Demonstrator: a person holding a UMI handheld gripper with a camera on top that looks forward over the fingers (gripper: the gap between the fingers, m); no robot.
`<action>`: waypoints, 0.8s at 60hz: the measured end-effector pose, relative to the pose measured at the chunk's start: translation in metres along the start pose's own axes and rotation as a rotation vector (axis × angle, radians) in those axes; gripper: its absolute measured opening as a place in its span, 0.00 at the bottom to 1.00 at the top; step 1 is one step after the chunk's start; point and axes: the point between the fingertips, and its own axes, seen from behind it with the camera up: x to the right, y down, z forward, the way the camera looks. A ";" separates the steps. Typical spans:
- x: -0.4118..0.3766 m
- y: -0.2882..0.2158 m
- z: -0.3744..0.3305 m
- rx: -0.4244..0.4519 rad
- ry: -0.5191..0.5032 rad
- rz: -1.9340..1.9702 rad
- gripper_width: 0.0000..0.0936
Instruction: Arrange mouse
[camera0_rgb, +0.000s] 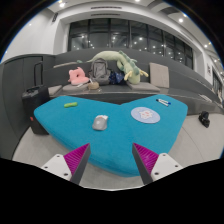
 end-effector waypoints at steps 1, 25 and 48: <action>-0.006 0.002 0.007 0.004 -0.008 0.001 0.92; -0.065 -0.008 0.074 0.004 -0.035 0.038 0.92; -0.068 -0.025 0.186 0.001 -0.010 0.026 0.93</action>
